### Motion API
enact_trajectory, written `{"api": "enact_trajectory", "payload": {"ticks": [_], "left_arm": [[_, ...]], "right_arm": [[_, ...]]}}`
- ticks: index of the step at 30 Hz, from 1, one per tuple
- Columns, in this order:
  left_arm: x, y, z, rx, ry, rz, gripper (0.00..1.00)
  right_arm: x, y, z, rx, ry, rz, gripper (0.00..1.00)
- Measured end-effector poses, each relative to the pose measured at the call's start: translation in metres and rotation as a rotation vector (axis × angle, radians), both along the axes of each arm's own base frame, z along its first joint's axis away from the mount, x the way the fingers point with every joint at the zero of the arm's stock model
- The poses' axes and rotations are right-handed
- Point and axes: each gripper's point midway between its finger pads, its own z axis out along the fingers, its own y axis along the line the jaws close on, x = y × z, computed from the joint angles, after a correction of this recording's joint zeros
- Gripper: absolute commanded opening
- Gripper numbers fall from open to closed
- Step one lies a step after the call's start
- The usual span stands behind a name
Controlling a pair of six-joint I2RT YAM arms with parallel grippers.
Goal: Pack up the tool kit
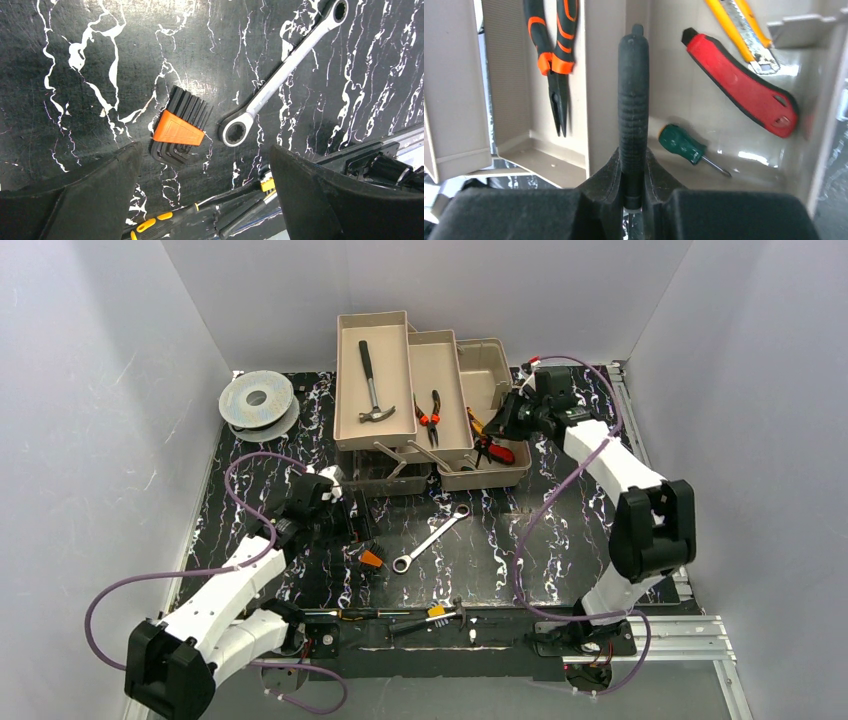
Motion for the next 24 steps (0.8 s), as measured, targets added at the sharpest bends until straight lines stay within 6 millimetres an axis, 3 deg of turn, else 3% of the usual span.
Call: {"api": "enact_trajectory", "payload": {"ticks": [8, 19, 24], "left_arm": [[-0.003, 0.001, -0.014, 0.038, 0.050, -0.023, 0.98], [-0.005, -0.001, -0.017, 0.044, 0.058, -0.037, 0.98], [-0.006, -0.002, -0.018, 0.045, 0.060, -0.043, 0.98]], "right_arm": [[0.027, 0.012, -0.005, 0.043, 0.038, 0.023, 0.01], [0.073, 0.020, -0.007, 0.012, -0.003, 0.006, 0.03], [0.072, 0.025, -0.009, 0.035, 0.014, 0.030, 0.42]]}}
